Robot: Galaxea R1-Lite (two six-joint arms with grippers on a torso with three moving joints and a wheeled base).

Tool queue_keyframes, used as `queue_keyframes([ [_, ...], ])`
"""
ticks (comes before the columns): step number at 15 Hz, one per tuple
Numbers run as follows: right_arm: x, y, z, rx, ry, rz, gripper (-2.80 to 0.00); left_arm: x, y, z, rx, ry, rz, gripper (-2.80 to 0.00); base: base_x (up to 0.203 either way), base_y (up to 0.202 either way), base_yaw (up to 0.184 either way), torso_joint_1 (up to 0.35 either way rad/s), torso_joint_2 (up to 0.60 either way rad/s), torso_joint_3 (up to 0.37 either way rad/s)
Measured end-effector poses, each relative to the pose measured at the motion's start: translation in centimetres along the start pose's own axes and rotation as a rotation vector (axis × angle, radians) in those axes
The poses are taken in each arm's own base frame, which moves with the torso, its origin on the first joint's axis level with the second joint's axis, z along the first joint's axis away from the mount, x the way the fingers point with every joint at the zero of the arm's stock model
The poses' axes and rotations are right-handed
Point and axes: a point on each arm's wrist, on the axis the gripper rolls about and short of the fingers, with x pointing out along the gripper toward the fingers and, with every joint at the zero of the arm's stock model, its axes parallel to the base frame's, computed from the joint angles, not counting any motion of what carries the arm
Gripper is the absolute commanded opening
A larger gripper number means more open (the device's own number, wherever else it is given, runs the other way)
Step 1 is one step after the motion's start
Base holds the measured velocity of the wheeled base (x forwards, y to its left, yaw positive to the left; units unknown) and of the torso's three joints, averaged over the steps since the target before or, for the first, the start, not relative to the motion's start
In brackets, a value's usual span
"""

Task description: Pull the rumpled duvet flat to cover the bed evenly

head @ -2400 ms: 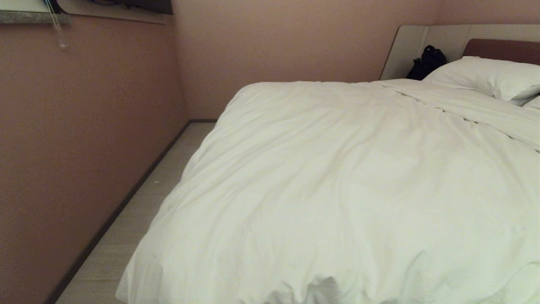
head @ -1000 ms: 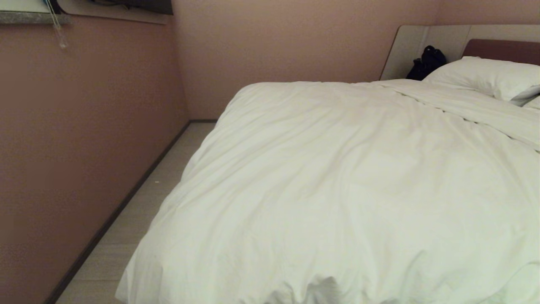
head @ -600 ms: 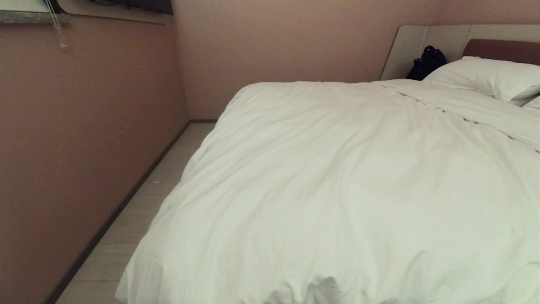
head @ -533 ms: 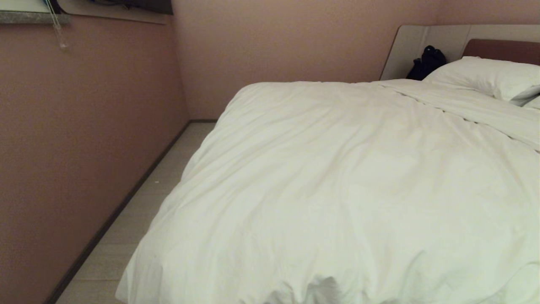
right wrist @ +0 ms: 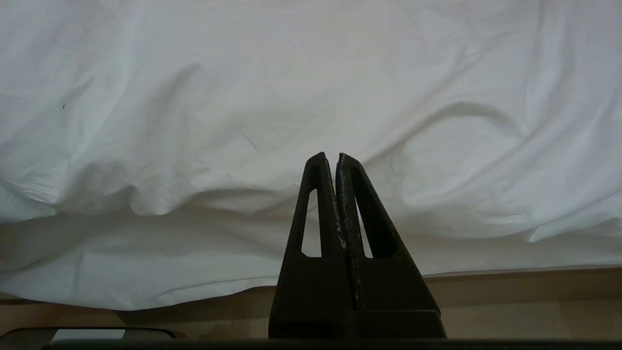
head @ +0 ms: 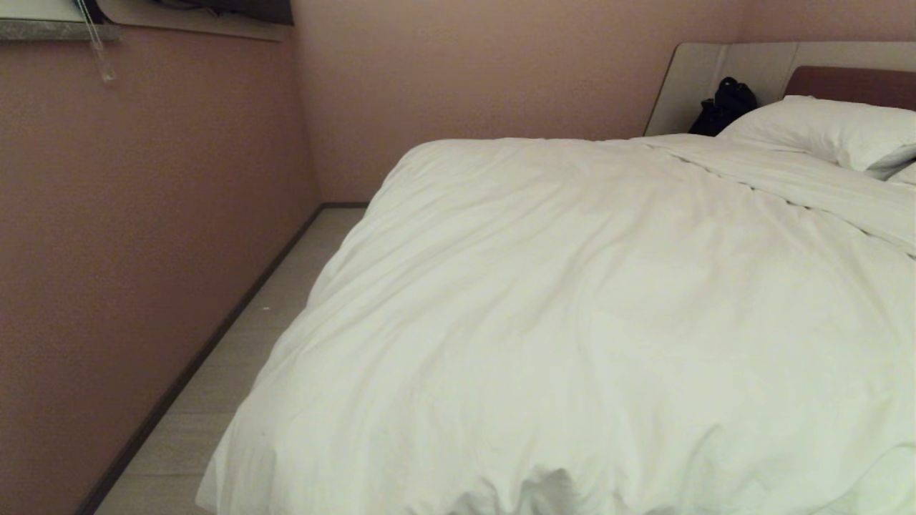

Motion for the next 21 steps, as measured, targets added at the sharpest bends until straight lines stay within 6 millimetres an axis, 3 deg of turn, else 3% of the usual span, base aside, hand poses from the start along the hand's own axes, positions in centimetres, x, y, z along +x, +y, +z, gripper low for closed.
queue_keyframes([
  [21,0.0,0.0,0.0,0.0,0.0,-0.002,-2.8,0.01,0.0,-0.05,0.005,0.002,0.001,-2.8,-0.005,0.0,0.0,0.0,0.0,0.0],
])
